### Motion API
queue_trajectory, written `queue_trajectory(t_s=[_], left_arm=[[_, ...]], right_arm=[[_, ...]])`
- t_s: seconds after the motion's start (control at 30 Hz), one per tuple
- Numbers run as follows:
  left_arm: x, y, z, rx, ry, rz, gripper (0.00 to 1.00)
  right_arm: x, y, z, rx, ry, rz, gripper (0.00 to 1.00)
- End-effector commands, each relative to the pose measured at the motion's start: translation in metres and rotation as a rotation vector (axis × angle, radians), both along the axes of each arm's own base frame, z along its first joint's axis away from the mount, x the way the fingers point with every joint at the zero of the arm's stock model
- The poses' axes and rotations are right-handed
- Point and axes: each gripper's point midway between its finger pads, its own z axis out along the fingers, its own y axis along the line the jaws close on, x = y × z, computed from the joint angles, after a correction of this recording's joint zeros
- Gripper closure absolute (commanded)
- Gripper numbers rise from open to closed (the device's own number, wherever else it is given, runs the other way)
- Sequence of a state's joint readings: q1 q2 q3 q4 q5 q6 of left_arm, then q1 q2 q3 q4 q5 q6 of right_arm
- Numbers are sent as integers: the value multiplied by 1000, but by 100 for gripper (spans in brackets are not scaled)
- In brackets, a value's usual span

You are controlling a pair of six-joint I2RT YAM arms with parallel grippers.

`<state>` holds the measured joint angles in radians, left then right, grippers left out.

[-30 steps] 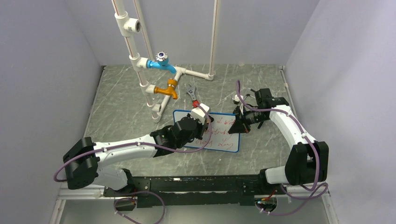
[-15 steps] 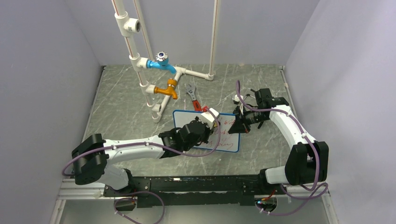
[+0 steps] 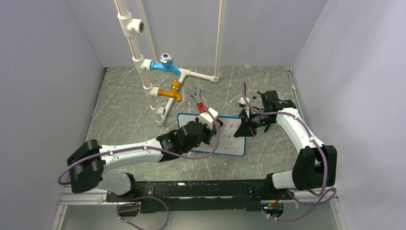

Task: Erase the whiteboard
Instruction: Erase the center of the board with the whiteboard.

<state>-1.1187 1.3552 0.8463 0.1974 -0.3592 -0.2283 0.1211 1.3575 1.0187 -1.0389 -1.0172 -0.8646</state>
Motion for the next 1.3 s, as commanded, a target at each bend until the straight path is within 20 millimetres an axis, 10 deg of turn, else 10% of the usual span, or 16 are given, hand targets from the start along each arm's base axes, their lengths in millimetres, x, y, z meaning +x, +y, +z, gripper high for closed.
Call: queue_trajectory(t_s=[0.0,0.5,0.97,1.27], left_arm=[[-12,-33,16,-40,-46,-93,100],[33,21,18,-26,-17,146,100],[0,-24,15,-62,-24,-53,100],[40,34,13,-36,0,171,100]], right_arm=[[-18,0,-1,-13,39,39,100],[-18,0,-1,-13,36,42,100],[-18,0,-3,-17,44,41,100],[-17,0,-3,-18,42,40,100]])
